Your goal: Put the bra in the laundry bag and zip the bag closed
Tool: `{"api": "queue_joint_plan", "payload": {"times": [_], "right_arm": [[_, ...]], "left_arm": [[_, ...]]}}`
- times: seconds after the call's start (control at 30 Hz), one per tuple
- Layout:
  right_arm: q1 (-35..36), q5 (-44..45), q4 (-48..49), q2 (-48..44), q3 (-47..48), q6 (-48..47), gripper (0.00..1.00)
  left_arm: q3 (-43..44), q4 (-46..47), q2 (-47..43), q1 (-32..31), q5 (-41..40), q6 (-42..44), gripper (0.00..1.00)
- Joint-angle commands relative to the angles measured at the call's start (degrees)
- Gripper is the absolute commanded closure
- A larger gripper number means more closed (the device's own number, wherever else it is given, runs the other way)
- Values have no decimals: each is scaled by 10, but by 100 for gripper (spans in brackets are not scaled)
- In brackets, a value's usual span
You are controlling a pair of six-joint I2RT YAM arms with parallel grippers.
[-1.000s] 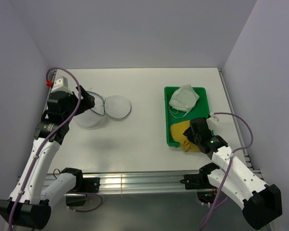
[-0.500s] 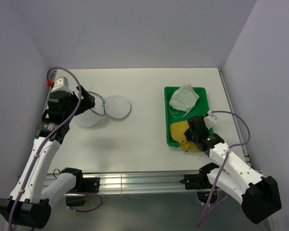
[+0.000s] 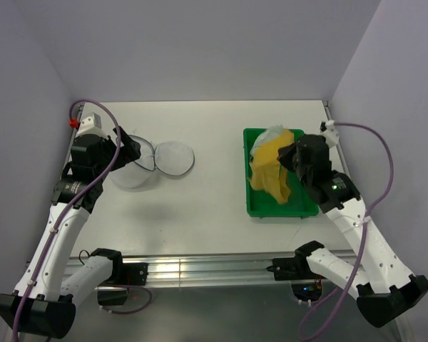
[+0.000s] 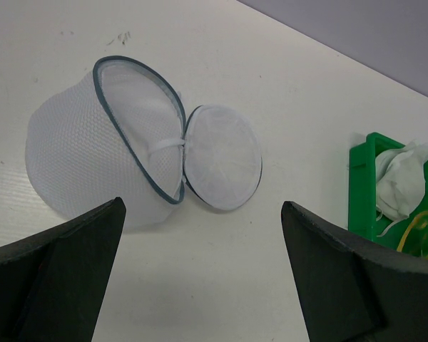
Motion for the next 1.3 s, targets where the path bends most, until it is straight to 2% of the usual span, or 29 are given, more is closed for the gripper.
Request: {"api": "queue_joint_plan", "payload": {"times": [0.0, 0.23, 0.4, 0.5, 0.67, 0.73, 0.93, 1.07, 1.2, 1.27], "right_arm": [[3, -36, -8, 37, 97, -37, 100], [30, -139, 22, 167, 272, -46, 100], [116, -133, 24, 232, 353, -39, 100], [150, -114, 19, 254, 371, -33, 100], [193, -118, 67, 265, 320, -32, 100], [192, -130, 89, 270, 291, -34, 100], [192, -164, 126, 304, 282, -43, 100], [194, -197, 174, 304, 187, 3, 100], [196, -220, 233, 306, 52, 38, 100], [198, -211, 247, 318, 24, 47, 100]], "left_arm": [[2, 20, -6, -2, -3, -6, 1], [12, 11, -3, -2, -29, -10, 1], [13, 8, -5, -1, -45, -11, 1], [12, 9, -7, -1, -48, -11, 1], [11, 9, -5, -1, -49, -9, 1], [12, 9, -3, -1, -49, -8, 1], [12, 10, 0, -1, -45, -8, 1], [9, 10, 0, -1, -46, -8, 1], [10, 11, 5, -1, -40, -8, 1], [10, 12, 8, 0, -35, -9, 1]]}}
